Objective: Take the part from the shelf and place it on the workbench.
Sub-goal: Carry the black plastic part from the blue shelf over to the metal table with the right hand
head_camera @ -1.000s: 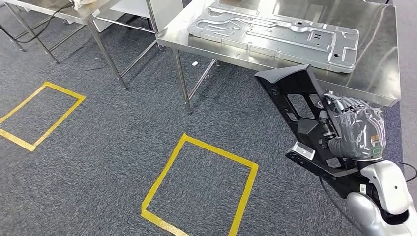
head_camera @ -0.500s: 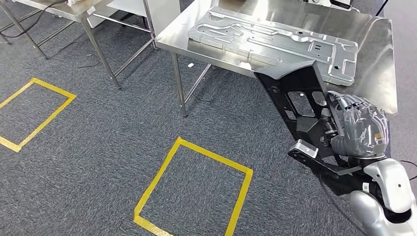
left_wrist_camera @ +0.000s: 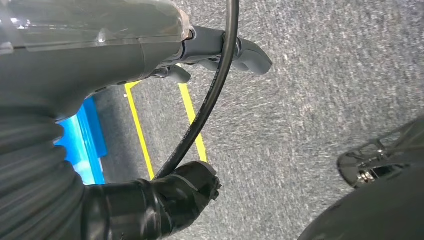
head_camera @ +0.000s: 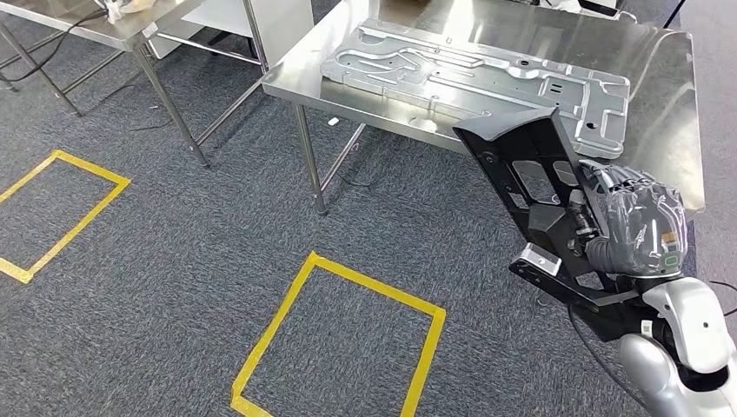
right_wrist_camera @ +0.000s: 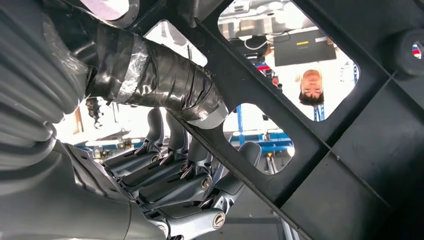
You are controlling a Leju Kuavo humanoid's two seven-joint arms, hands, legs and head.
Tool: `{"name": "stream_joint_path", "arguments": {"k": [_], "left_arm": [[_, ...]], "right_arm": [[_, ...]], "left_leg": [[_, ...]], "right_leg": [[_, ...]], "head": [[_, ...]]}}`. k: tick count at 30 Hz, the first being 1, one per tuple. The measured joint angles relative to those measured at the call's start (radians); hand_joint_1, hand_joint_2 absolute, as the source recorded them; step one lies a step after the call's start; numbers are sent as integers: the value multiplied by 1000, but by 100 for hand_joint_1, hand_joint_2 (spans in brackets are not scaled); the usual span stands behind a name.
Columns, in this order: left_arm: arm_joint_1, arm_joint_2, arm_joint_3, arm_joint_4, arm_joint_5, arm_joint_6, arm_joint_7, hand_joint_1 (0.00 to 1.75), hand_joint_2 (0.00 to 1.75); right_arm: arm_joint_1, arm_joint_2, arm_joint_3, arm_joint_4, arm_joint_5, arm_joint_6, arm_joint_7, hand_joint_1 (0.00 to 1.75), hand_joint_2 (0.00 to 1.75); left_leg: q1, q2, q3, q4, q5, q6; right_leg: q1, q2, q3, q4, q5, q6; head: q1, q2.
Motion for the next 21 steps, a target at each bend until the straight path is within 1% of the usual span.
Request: {"name": "stream_joint_path", "arguments": {"k": [1, 2, 3, 4, 5, 6, 7, 9, 10, 11, 12, 13, 14, 15, 16, 17, 18, 19, 20, 21], "left_arm": [[1, 0, 0, 1, 0, 0, 0, 0, 175], [1, 0, 0, 2, 0, 0, 0, 0, 175], [2, 0, 0, 2, 0, 0, 0, 0, 175], [3, 0, 0, 3, 0, 0, -1, 0, 175], [3, 0, 0, 4, 0, 1, -1, 0, 175], [3, 0, 0, 5, 0, 1, -2, 0, 175], [2, 0, -1, 5, 0, 1, -3, 0, 175], [0, 0, -1, 7, 0, 1, -4, 0, 175], [0, 1, -1, 7, 0, 1, -4, 0, 175], [1, 1, -1, 7, 0, 2, -4, 0, 175], [2, 1, -1, 7, 0, 3, -5, 0, 175], [2, 1, -1, 7, 0, 4, -5, 0, 175], [2, 2, -1, 8, 0, 6, -5, 0, 175], [1, 2, -1, 8, 0, 7, -6, 0, 175], [1, 2, -1, 8, 0, 7, -6, 0, 175], [0, 2, -2, 8, 0, 7, -6, 0, 175], [0, 2, -2, 8, 0, 8, -6, 0, 175], [0, 2, -2, 9, 0, 8, -6, 0, 175], [1, 2, -2, 9, 0, 8, -6, 0, 175], [1, 1, -2, 11, 0, 8, -7, 0, 175]], "right_arm": [[0, 0, 0, 1, 0, 0, 0, 175, 175], [0, 0, 1, 1, 0, 0, 0, 175, 175], [-1, 0, 1, 2, 0, 1, 0, 175, 175], [-1, 0, 2, 2, 0, 1, 0, 175, 175], [-2, 0, 2, 2, 0, 1, 0, 175, 175], [-4, 0, 2, 2, 0, 1, 0, 175, 175], [-7, 0, 2, 2, 0, 2, 0, 175, 175], [-11, 0, 2, 2, 0, 3, 0, 175, 175], [-12, -1, 2, 2, 0, 4, 0, 175, 175], [-13, -1, 3, 2, 0, 4, 0, 175, 175], [-16, -2, 3, 2, 0, 4, 0, 175, 175], [-18, -2, 3, 2, 0, 4, 0, 175, 175], [-21, -2, 3, 3, 0, 4, 0, 175, 175], [-22, -2, 4, 4, 0, 4, 0, 175, 175], [-22, -2, 5, 6, 0, 5, 0, 175, 175], [-22, -2, 7, 8, 0, 5, 0, 175, 175], [-22, -2, 8, 9, 0, 5, 0, 175, 175], [-23, -2, 9, 10, 0, 6, 0, 175, 175], [-25, -2, 9, 11, 0, 8, 0, 175, 175], [-28, -2, 9, 11, 0, 11, 0, 175, 175]], "left_leg": [[4, 0, -36, 47, -3, -3], [7, 0, -54, 56, 16, -4], [9, 0, -53, 25, 55, -4], [11, 0, -34, -39, 106, -2], [11, -2, -10, -105, 145, 0], [10, -3, 13, -162, 168, 3], [8, -4, 27, -195, 174, 7], [3, -6, 35, -212, 164, 17], [5, -5, 39, -217, 163, 23], [6, -5, 47, -225, 163, 30], [7, -4, 56, -233, 162, 38], [7, -4, 64, -240, 161, 45], [4, -3, 70, -243, 158, 50], [1, -3, 73, -243, 154, 56], [-2, -3, 78, -243, 149, 59], [-6, -4, 85, -243, 144, 62], [-10, -5, 93, -243, 138, 64], [-15, -5, 104, -243, 131, 65], [-17, -5, 113, -244, 124, 66], [-21, -5, 119, -244, 118, 64]], "right_leg": [[0, 0, 6, 0, -5, 0], [-1, 1, 14, 0, -11, 1], [-2, 3, 23, 0, -17, 3], [-3, 4, 34, 0, -25, 7], [-4, 5, 42, -1, -32, 11], [-2, 7, 46, -2, -37, 17], [-1, 8, 47, -4, -41, 24], [1, 10, 48, -12, -42, 38], [0, 10, 52, -17, -44, 46], [-1, 8, 54, -12, -49, 51], [-2, 6, 47, 10, -61, 54], [-1, 4, 26, 55, -82, 55], [0, 2, -9, 118, -107, 55], [2, 2, -52, 186, -130, 55], [4, 2, -90, 239, -140, 53], [7, 2, -114, 260, -129, 50], [10, 2, -117, 242, -97, 45], [16, 2, -103, 188, -50, 36], [22, 1, -79, 123, -6, 24], [28, -1, -56, 65, 23, 11]], "head": [[0, 0], [0, 0], [0, 0], [0, 0], [0, 0], [0, 0], [1, 0], [0, 0], [0, 0], [1, 0], [1, 0], [1, 0], [1, 0], [1, 0], [1, 0], [1, 0], [1, 0], [1, 0], [1, 0], [0, 0]]}}
